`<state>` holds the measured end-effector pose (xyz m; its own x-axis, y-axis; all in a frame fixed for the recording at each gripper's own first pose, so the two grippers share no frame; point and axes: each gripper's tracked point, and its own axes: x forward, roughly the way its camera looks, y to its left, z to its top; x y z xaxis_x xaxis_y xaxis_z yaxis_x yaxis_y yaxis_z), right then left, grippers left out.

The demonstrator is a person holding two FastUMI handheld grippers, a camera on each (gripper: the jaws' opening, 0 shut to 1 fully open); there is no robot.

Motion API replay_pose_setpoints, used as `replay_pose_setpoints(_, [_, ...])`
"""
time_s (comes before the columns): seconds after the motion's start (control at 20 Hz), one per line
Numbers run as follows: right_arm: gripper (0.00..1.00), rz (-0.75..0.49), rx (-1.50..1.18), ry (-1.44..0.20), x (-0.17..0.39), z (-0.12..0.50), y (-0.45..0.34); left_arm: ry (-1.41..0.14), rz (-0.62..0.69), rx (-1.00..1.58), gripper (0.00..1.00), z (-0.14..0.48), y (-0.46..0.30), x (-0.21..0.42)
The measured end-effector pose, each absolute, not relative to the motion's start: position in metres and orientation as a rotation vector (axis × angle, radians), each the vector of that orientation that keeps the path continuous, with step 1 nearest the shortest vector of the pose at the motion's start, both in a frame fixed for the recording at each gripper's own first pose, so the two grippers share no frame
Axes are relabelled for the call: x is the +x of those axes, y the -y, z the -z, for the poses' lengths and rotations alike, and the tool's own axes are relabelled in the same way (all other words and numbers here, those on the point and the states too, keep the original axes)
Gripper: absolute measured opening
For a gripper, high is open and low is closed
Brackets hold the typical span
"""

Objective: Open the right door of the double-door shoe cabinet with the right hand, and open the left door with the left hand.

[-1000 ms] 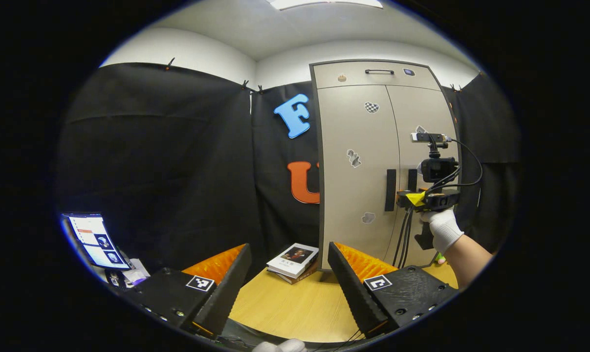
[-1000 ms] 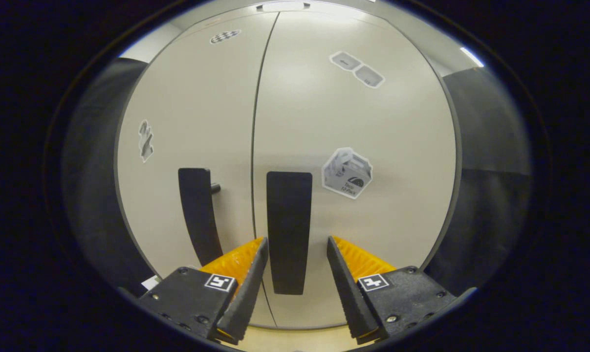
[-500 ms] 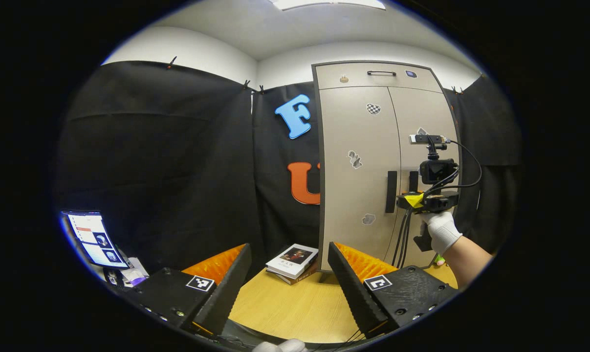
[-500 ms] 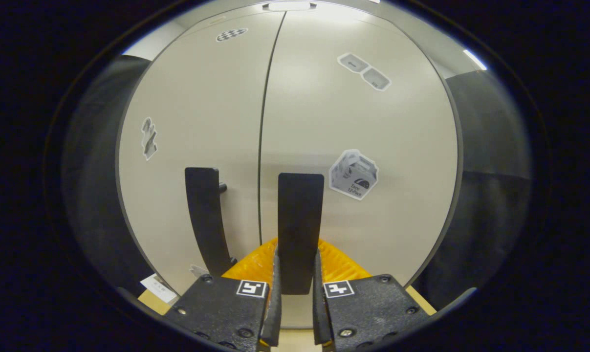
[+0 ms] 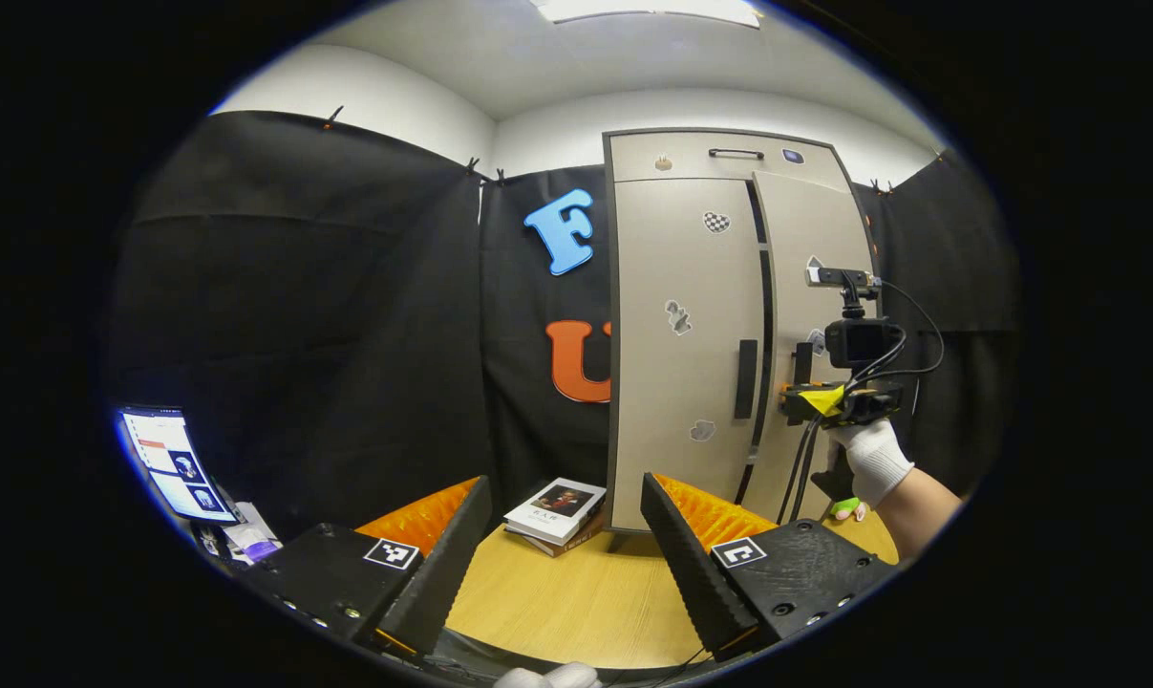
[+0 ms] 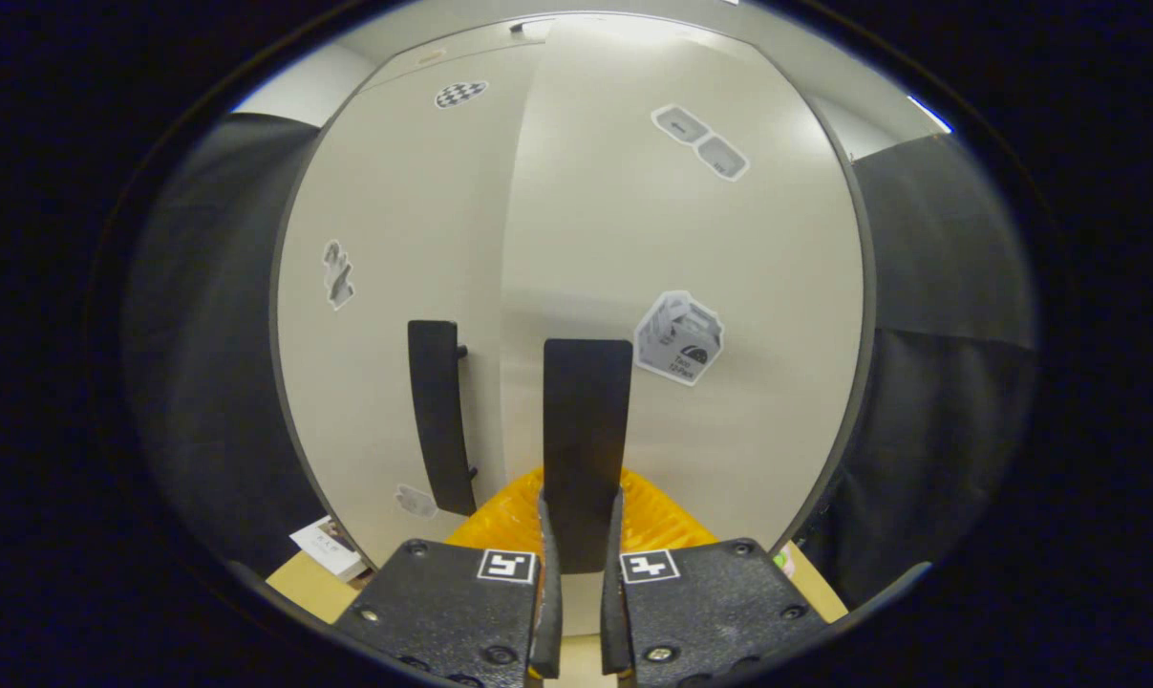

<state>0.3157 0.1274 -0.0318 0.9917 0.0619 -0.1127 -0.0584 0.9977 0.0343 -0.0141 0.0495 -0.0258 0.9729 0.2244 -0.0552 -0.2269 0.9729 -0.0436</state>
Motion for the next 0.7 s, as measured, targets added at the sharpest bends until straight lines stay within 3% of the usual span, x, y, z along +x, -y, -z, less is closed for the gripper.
replay_pose_setpoints(0.7, [0.15,-0.04,0.043,-0.104,0.285,0.037,-0.106,-0.025,-0.134,-0.029,0.95,0.025,-0.036,-0.02])
